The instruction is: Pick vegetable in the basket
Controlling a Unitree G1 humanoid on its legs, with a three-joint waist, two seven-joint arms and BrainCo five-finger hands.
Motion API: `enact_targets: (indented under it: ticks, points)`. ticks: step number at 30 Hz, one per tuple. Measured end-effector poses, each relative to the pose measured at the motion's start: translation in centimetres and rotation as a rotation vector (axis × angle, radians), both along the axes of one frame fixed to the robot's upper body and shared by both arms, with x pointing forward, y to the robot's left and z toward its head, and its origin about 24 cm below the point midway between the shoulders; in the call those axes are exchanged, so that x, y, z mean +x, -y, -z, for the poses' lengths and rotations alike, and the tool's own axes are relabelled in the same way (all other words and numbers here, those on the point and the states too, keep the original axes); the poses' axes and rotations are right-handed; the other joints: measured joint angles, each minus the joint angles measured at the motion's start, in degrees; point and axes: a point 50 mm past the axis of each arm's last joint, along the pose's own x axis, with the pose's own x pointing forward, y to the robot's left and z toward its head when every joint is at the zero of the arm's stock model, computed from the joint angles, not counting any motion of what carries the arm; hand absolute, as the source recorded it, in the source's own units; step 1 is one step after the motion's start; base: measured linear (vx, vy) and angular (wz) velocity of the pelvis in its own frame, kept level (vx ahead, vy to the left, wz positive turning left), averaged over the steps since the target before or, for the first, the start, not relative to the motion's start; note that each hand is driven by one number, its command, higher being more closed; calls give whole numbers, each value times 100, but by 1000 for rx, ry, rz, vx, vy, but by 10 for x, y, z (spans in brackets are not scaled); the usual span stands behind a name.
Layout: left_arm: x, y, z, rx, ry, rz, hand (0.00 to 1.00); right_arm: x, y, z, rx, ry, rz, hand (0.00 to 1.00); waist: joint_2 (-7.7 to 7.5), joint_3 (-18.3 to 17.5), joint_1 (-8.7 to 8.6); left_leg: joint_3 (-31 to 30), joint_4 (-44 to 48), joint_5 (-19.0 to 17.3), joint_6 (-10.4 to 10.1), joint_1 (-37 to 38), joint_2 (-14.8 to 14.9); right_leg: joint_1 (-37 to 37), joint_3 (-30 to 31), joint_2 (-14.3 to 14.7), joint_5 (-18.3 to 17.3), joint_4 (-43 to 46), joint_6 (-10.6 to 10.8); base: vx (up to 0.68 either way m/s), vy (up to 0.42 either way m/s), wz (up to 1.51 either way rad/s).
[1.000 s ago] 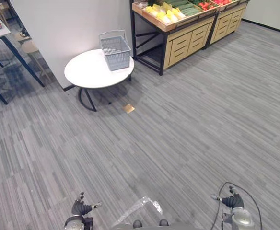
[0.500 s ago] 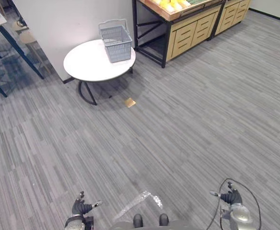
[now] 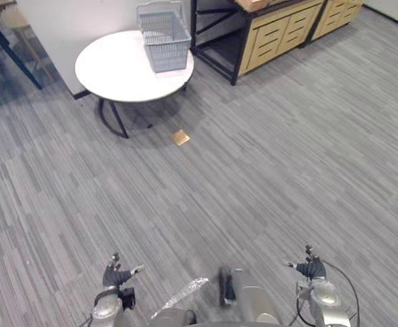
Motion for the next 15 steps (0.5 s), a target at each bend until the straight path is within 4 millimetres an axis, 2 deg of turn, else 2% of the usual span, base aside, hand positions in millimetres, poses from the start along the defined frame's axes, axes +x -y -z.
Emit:
enact_targets:
  ticks: [1,2,3,4,5,6,7,8,10,12,13,14,15]
  points:
    - [5,6,1,-16,3,10,0,1,3,-2,-6,6,7,0,198,64,-21,-94,268,26,-97,22,213,-94,-255,75,52,596,-255,707,-229,61]
    - [7,9,1,-23,7,13,0,5,-2,-5,6,31,2,0,307,62,9,-45,894,244,-462,-198,360,-91,-419,144,-397,1014,-436,700,-241,47]
    - [6,10,2,-29,7,5,0,7,-6,-7,14,47,-4,0,327,69,19,15,1436,435,-668,-379,397,20,-484,171,-593,1120,-495,697,-258,41]
    - [2,13,4,-50,1,-17,0,10,-12,-11,21,79,-16,0,383,88,5,101,2859,1212,-763,-857,534,469,-576,256,-927,1125,-569,702,-264,33]
    - [-1,17,6,-63,-4,-23,0,13,-19,-15,25,108,-36,0,419,92,78,276,4303,1746,-869,-1353,783,1046,-591,402,-1130,922,-639,699,-258,26]
    - [-3,17,7,-63,-6,-21,0,16,-23,-17,30,121,-46,0,416,99,85,471,4937,1713,-816,-1617,949,1341,-572,478,-1190,800,-681,763,-265,4]
    - [-4,20,7,-74,-7,-16,0,21,-29,-22,39,155,-60,0,388,110,162,870,5826,1506,-485,-2107,1208,1849,-468,563,-1254,552,-753,690,-211,-10]
    - [-4,24,8,-93,-8,-10,0,24,-32,-24,44,172,-55,0,352,106,252,1170,6153,1357,-298,-2552,1277,2262,-361,563,-1302,320,-790,660,-185,-13]
    - [-4,32,8,-114,7,-12,0,27,-35,-26,46,185,-61,0,359,114,408,1584,5949,1192,-57,-3263,1349,2878,-143,548,-1410,-170,-714,491,-85,-26]
    - [-5,36,7,-123,11,-10,0,32,-40,-28,59,194,-68,0,381,120,462,1853,4947,1147,12,-3773,1336,3290,-45,544,-1511,-441,-664,421,-38,-24]
    - [-8,37,9,-128,4,-9,0,32,-41,-28,58,194,-74,0,373,127,506,2011,4234,1148,10,-3871,1309,3439,24,529,-1616,-473,-650,376,-2,-28]
    - [-9,40,10,-134,-1,-8,0,32,-40,-29,56,196,-73,0,375,129,565,2124,3139,1209,-82,-3948,1209,3650,100,505,-1816,-463,-628,491,26,-30]
    - [-12,42,12,-138,-12,-3,0,32,-40,-32,48,209,-75,0,366,128,570,2227,2074,1387,-293,-3926,1100,3814,143,481,-2036,-445,-542,583,68,-22]
